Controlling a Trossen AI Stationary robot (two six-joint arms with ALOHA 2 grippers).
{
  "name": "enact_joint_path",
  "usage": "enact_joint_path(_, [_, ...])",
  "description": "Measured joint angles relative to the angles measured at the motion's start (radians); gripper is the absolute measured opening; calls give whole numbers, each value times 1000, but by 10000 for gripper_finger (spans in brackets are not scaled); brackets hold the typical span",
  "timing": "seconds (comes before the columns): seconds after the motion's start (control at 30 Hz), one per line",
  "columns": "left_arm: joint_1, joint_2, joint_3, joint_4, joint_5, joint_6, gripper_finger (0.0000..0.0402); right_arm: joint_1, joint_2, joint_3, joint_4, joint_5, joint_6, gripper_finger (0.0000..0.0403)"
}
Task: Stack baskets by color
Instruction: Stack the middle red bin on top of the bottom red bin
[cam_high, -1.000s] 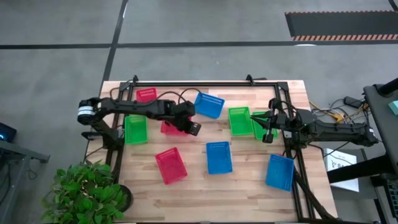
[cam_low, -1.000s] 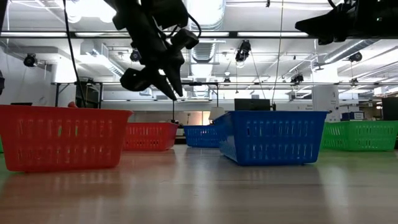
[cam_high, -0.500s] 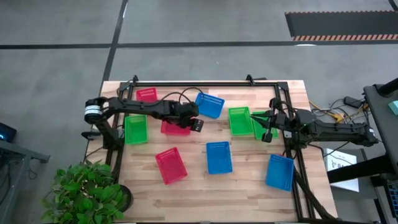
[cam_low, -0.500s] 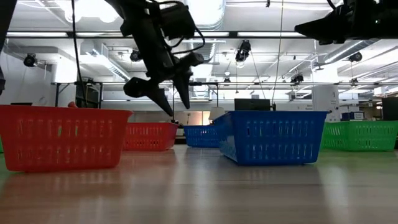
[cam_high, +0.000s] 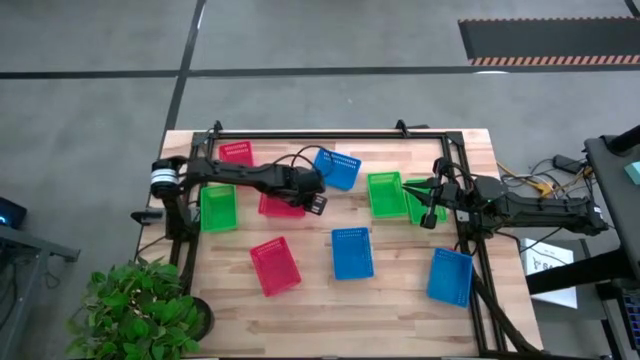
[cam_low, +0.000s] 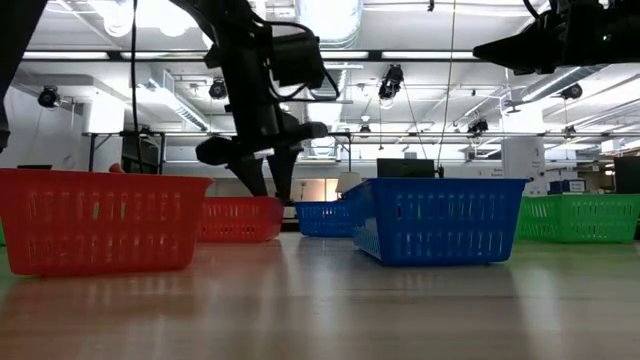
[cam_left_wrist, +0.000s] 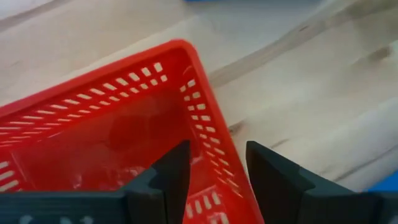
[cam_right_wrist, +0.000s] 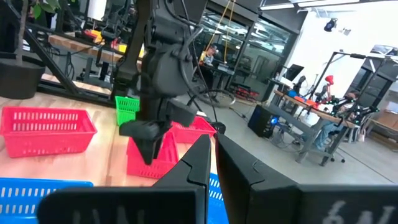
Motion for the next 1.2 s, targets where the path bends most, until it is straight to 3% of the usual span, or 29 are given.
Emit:
enact_joint_path(0.3, [0,37,0,13,-20,27,129,0,0,0,-1,0,-2,18])
enact_joint_path(0.6, [-2,32,-1,9,-27,37,10,0,0,0,-6,0,-8,18])
enact_joint_path(0.87, [-24,-11,4,-17,-39,58,1,0,0,0,-11,0,-19,18])
enact_joint_path(1.07, [-107,-80,74,-144,-155,93,0,0,1,0,-15,1,-36,18])
enact_joint_path(1.2, [-182,-101,143,-174,-181,134,0,0,1,1,-15,22,-53,18])
